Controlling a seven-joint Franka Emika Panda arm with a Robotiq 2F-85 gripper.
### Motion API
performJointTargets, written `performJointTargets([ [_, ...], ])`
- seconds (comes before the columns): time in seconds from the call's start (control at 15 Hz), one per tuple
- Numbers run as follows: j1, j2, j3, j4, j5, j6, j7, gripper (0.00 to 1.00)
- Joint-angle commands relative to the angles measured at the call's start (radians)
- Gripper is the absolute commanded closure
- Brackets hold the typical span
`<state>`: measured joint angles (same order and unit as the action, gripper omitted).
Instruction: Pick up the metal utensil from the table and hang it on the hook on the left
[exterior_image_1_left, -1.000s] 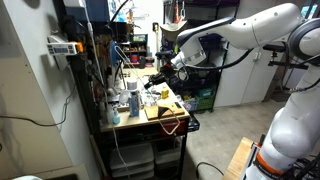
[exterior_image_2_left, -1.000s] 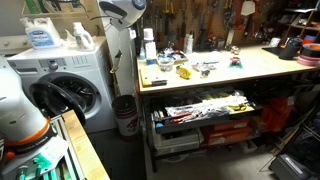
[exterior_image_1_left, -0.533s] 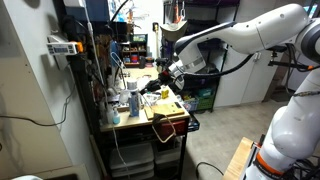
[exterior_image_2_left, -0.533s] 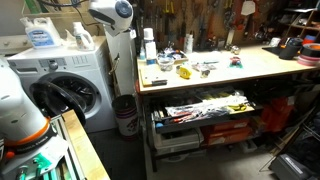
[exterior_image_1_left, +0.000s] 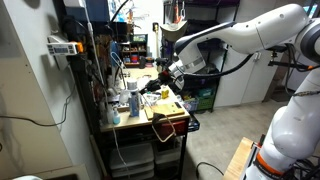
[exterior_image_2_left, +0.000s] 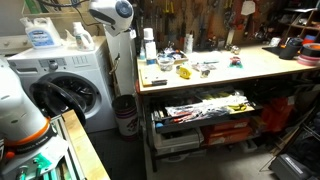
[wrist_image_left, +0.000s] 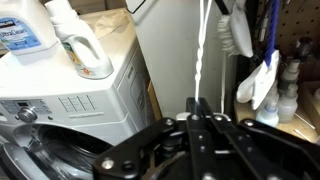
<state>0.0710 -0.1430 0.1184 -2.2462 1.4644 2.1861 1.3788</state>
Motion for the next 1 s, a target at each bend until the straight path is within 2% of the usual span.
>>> performJointTargets([
  [0.0, 0.007, -0.028, -0.002, 0.0, 0.027, 0.0, -0.07, 0.99],
  [0.6, 0.013, -0.11, -0.009, -0.056, 0.232, -0.051, -0.257, 0.99],
  [0.93, 0.014, -0.109, -0.011, -0.115, 0.381, -0.059, -0.452, 0.99],
])
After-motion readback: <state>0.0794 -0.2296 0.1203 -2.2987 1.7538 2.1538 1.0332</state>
